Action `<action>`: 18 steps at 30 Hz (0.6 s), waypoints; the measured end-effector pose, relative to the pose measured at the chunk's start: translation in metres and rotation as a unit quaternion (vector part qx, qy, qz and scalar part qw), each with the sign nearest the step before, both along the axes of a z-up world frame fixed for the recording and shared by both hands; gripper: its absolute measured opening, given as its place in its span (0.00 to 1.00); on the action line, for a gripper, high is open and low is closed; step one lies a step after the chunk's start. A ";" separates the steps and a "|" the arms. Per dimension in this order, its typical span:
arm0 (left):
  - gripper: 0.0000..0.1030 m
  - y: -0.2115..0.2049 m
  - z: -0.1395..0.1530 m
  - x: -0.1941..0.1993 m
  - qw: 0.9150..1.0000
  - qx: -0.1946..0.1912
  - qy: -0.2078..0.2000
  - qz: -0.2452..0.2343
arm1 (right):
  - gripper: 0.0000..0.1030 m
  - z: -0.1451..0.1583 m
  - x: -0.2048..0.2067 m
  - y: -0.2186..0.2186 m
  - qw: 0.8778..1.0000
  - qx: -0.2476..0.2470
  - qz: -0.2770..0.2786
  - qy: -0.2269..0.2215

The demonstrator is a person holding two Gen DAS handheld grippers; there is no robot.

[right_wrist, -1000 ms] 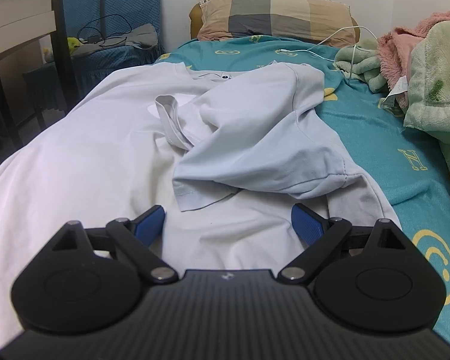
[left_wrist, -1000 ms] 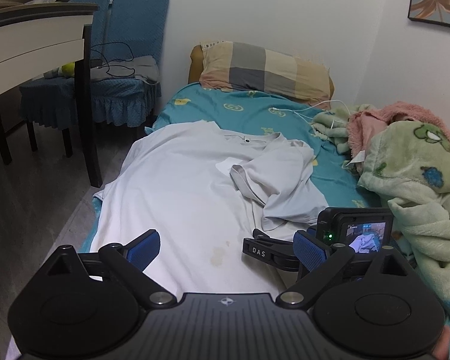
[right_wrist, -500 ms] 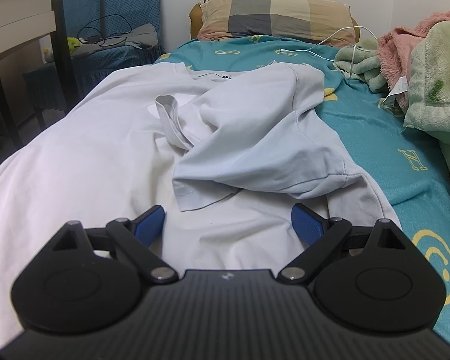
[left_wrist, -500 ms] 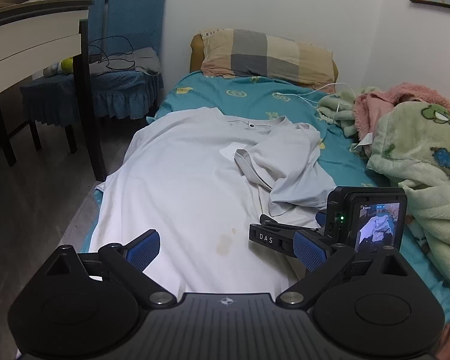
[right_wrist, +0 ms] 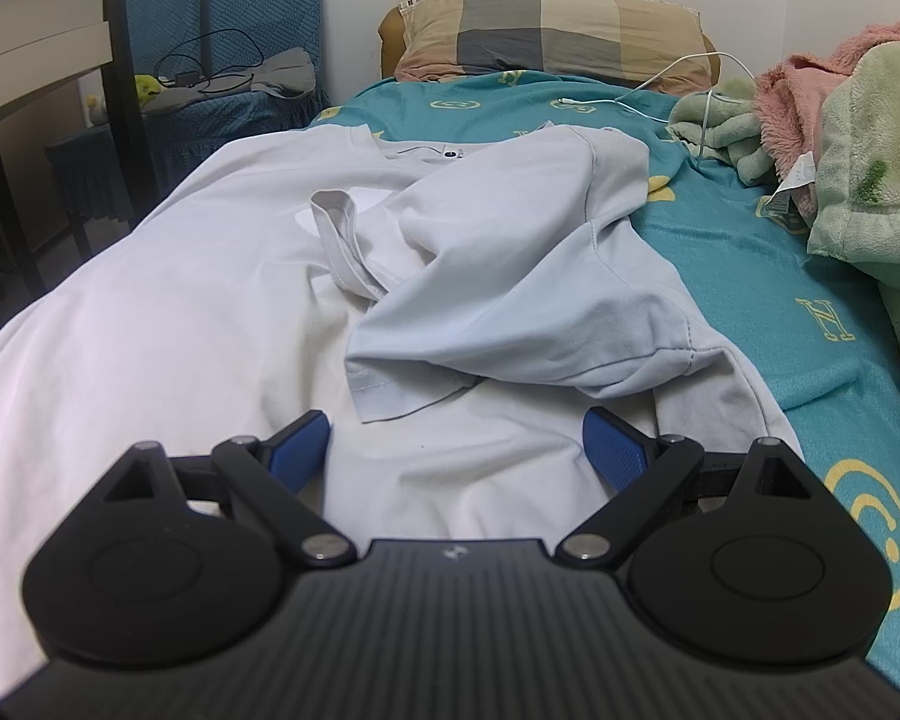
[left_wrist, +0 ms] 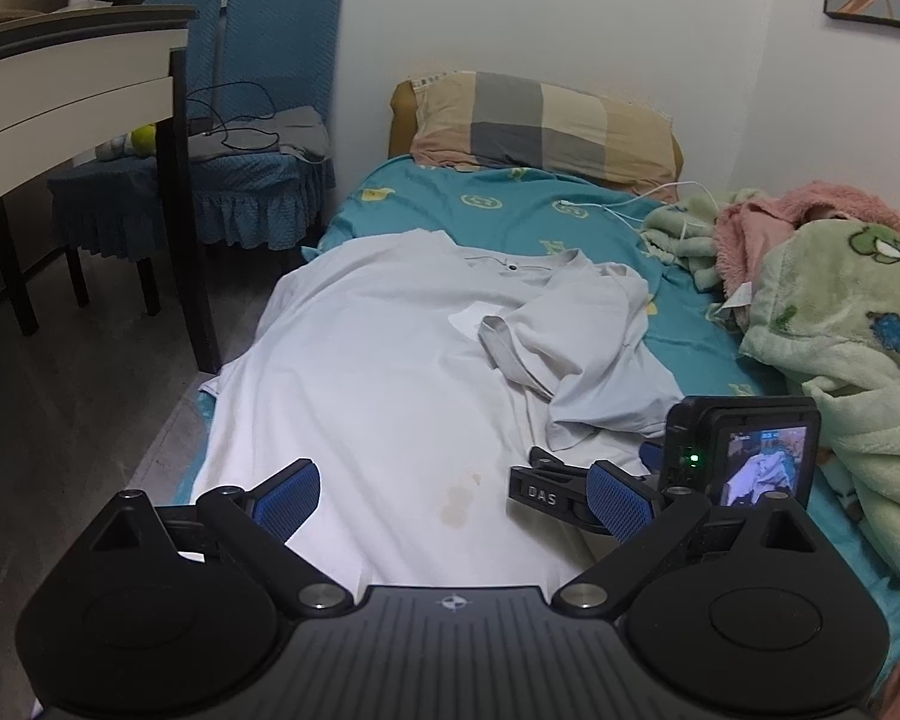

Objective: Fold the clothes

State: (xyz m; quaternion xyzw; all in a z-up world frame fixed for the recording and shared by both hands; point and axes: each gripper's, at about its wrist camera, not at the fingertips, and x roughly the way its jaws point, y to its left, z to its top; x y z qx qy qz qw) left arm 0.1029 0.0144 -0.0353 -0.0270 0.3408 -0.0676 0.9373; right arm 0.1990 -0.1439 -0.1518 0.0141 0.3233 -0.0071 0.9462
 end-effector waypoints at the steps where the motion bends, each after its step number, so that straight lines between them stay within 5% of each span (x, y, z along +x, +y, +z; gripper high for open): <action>1: 0.94 0.002 0.000 0.000 1.000 0.000 0.000 0.004 | 0.90 0.000 0.000 0.000 1.000 0.000 0.000 0.000; 18: 0.94 0.022 -0.010 0.021 0.998 -0.054 0.010 0.018 | 0.90 -0.001 0.000 -0.001 1.000 0.000 0.000 -0.003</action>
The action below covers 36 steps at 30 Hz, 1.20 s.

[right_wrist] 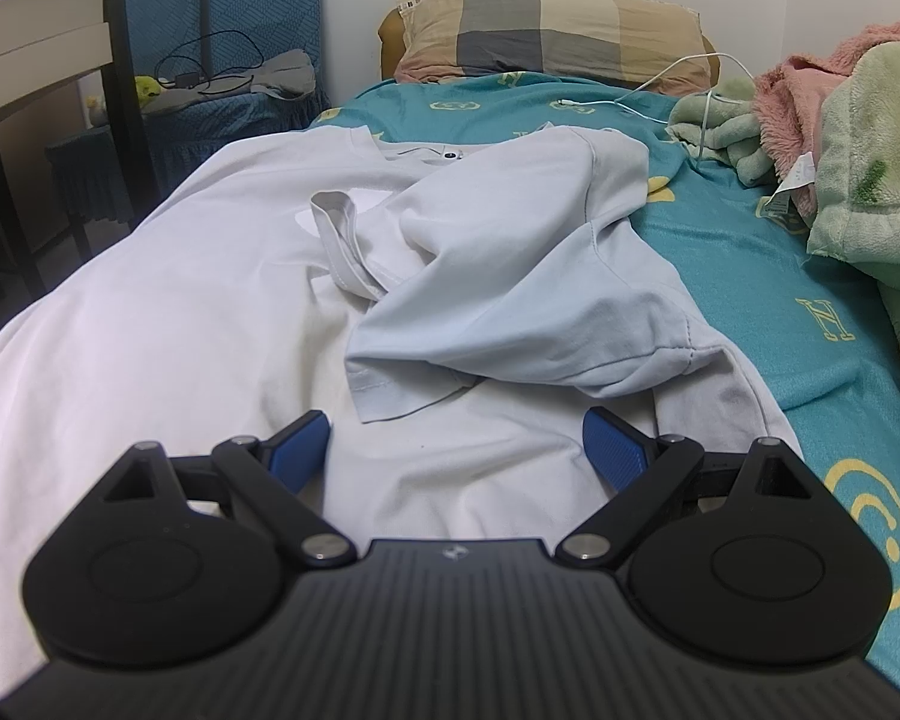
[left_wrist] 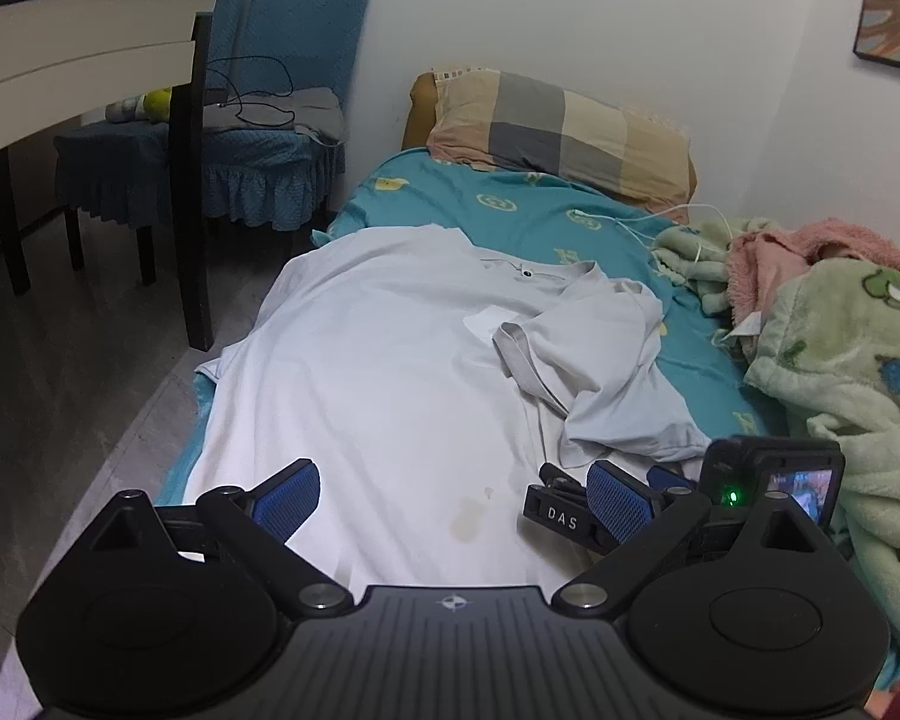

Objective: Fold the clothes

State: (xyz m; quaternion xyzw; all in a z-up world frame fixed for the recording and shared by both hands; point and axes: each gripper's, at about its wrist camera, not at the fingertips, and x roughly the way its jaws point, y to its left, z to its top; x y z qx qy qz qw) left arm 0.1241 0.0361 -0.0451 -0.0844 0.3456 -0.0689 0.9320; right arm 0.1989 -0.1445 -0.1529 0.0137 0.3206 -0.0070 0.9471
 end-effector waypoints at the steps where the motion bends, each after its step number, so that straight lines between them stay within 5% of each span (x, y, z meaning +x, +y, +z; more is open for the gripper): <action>1: 0.94 0.002 -0.001 0.002 1.000 -0.007 0.000 0.003 | 0.90 0.000 0.000 0.000 1.000 -0.001 0.000 0.000; 5: 0.94 0.010 -0.008 0.015 0.999 -0.047 0.009 0.013 | 0.90 0.008 0.003 -0.003 0.999 0.002 0.017 0.027; 7: 0.94 0.014 -0.008 0.020 0.998 -0.057 0.005 0.021 | 0.90 0.025 0.004 -0.012 0.997 0.042 0.034 0.052; 11: 0.94 0.010 -0.010 0.040 0.998 -0.058 -0.004 0.018 | 0.90 0.092 -0.028 -0.045 0.986 0.161 -0.015 -0.031; 15: 0.92 -0.012 -0.017 0.083 0.998 -0.065 -0.011 -0.018 | 0.90 0.150 -0.059 -0.079 0.979 0.186 -0.017 -0.080; 19: 0.91 -0.038 -0.039 0.145 0.996 -0.082 0.003 -0.024 | 0.90 0.176 -0.069 -0.124 0.974 0.197 -0.002 -0.110; 22: 0.86 -0.059 -0.065 0.197 0.998 -0.047 0.022 -0.021 | 0.90 0.164 -0.057 -0.163 0.967 0.222 -0.030 -0.122; 25: 0.77 -0.069 -0.089 0.236 0.998 -0.017 0.053 -0.005 | 0.90 0.138 -0.040 -0.189 0.959 0.262 -0.060 -0.096; 29: 0.63 -0.074 -0.106 0.253 0.996 -0.058 0.070 -0.022 | 0.90 0.113 -0.020 -0.205 0.947 0.307 -0.072 -0.060; 31: 0.56 -0.087 -0.107 0.256 0.997 -0.001 0.068 -0.045 | 0.90 0.109 -0.016 -0.206 0.944 0.317 -0.072 -0.056; 34: 0.14 -0.097 -0.101 0.258 0.993 0.063 0.066 -0.070 | 0.90 0.106 -0.013 -0.202 0.947 0.310 -0.065 -0.046; 36: 0.05 -0.099 -0.088 0.259 0.992 0.067 0.058 -0.090 | 0.90 0.105 -0.015 -0.198 0.951 0.299 -0.066 -0.036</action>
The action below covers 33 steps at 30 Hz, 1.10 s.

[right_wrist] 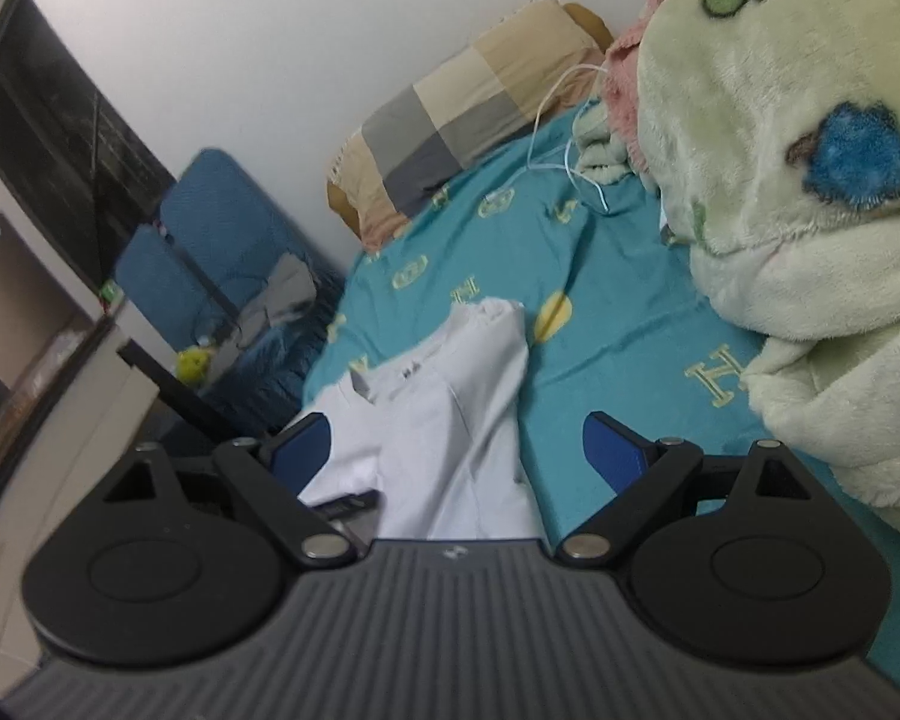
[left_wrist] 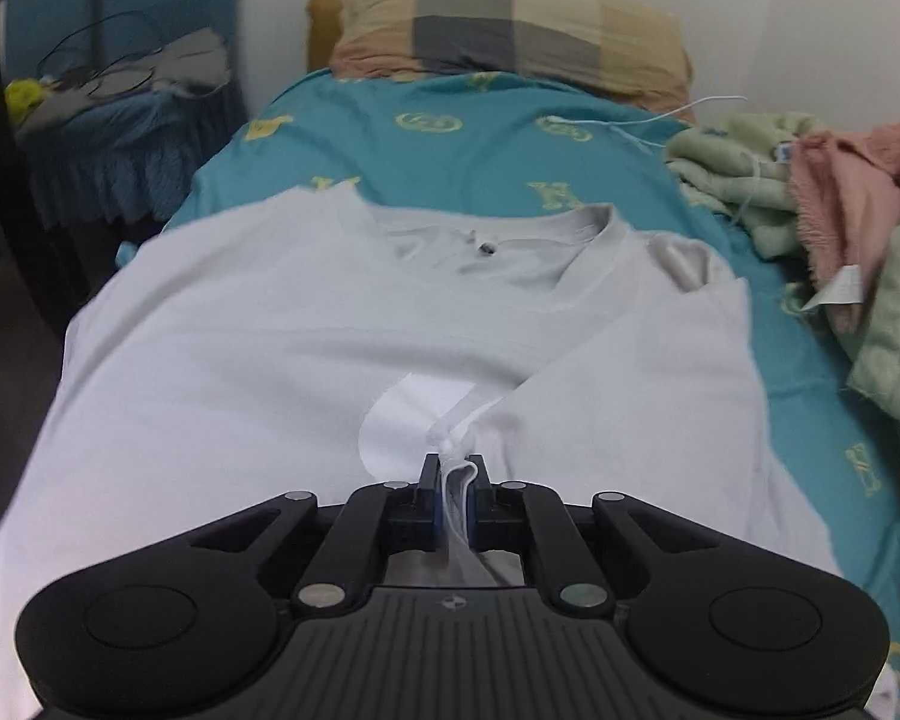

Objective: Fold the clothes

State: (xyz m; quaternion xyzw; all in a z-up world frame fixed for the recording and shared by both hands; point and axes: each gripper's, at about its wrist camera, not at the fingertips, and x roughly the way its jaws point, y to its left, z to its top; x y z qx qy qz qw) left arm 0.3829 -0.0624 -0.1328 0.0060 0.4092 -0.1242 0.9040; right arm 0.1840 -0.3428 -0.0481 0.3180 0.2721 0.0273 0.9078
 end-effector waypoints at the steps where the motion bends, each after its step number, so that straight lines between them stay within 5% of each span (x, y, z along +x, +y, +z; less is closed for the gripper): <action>1: 0.04 0.000 0.009 0.000 1.000 0.002 -0.010 -0.007 | 0.90 0.000 -0.002 0.001 1.000 -0.004 -0.001 0.004; 10: 0.02 -0.011 0.080 0.046 0.996 -0.016 -0.086 0.004 | 0.90 0.001 0.000 0.013 0.999 -0.034 -0.006 0.014; 14: 0.02 -0.024 0.054 0.086 0.994 0.048 -0.085 0.048 | 0.90 -0.002 0.003 0.012 0.999 -0.032 -0.010 0.019; 16: 0.02 -0.023 0.026 0.103 0.994 0.060 -0.052 0.074 | 0.90 -0.004 0.004 0.012 0.999 -0.037 -0.011 0.019; 19: 0.07 -0.013 -0.003 0.108 0.995 0.031 -0.020 0.093 | 0.90 -0.008 0.007 0.011 0.999 -0.043 -0.007 0.020; 21: 0.24 -0.005 -0.009 0.102 0.995 0.011 -0.016 0.100 | 0.90 -0.012 0.010 0.012 0.999 -0.046 0.002 0.021; 26: 0.54 0.010 0.021 0.054 0.996 -0.009 -0.007 0.088 | 0.90 -0.015 0.014 0.023 0.998 -0.049 0.030 0.024; 33: 0.62 0.022 0.067 -0.117 0.997 -0.069 0.034 0.025 | 0.90 -0.001 -0.001 0.037 0.995 -0.073 0.063 0.002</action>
